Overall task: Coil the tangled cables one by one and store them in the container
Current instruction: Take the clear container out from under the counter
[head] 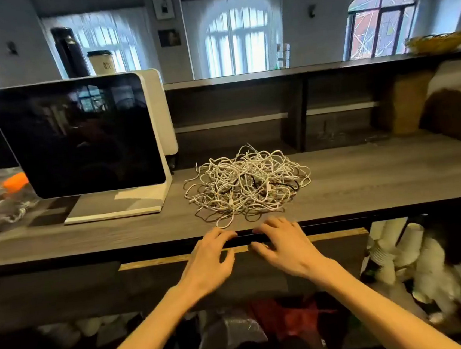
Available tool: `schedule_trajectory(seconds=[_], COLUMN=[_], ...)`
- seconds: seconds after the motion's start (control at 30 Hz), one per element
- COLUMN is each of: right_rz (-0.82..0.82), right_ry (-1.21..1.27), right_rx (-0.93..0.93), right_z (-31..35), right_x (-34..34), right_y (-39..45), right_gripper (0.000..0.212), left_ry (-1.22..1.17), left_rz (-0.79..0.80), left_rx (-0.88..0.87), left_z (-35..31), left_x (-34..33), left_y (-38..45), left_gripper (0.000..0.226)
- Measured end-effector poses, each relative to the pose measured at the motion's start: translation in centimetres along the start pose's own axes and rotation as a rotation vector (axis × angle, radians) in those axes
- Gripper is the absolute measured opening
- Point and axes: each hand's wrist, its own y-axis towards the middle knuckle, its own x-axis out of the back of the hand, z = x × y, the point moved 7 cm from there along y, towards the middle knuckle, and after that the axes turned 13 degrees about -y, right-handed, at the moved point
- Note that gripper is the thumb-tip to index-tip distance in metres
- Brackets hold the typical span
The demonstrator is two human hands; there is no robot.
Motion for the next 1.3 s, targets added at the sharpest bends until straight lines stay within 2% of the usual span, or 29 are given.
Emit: schedule_trajectory(seconds=[0.13, 0.33, 0.53, 0.63, 0.77, 1.0, 1.17, 1.3], right_rz=[0.097, 0.066, 0.011, -0.01, 0.059, 0.125, 0.164, 0.197], right_ry=[-0.039, -0.166, -0.193, -0.144, 0.041, 0.015, 0.018, 0.018], right_rx=[0.018, 0.023, 0.004, -0.016, -0.035, 0.028, 0.079, 0.129], right_z=[0.7, 1.2, 1.5, 1.3, 1.0, 1.8, 1.8, 2.4], right_x=[-2.3, -3.2, -2.9, -2.8, -2.4, -1.3, -0.5, 0.3], right_y=[-1.6, -1.9, -1.5, -1.6, -2.0, -2.9, -4.7, -6.4], right_gripper=[0.045, 0.056, 0.044, 0.041, 0.036, 0.029, 0.042, 0.046], left_ry=[0.053, 0.186, 0.369, 0.346, 0.257, 0.241, 0.205, 0.116], left_rz=[0.052, 0.136, 0.193, 0.193, 0.22, 0.143, 0.232, 0.379], left_rx=[0.087, 0.147, 0.177, 0.167, 0.159, 0.272, 0.351, 0.416], left_z=[1.2, 1.4, 1.3, 1.3, 1.5, 0.8, 0.1, -0.7], left_x=[-0.8, -1.7, -2.2, -2.0, -1.4, 0.7, 1.3, 1.1], left_y=[-1.4, -1.2, -1.3, -1.7, -2.8, -3.8, -5.2, -6.3], left_gripper=[0.047, 0.057, 0.053, 0.051, 0.042, 0.029, 0.026, 0.028])
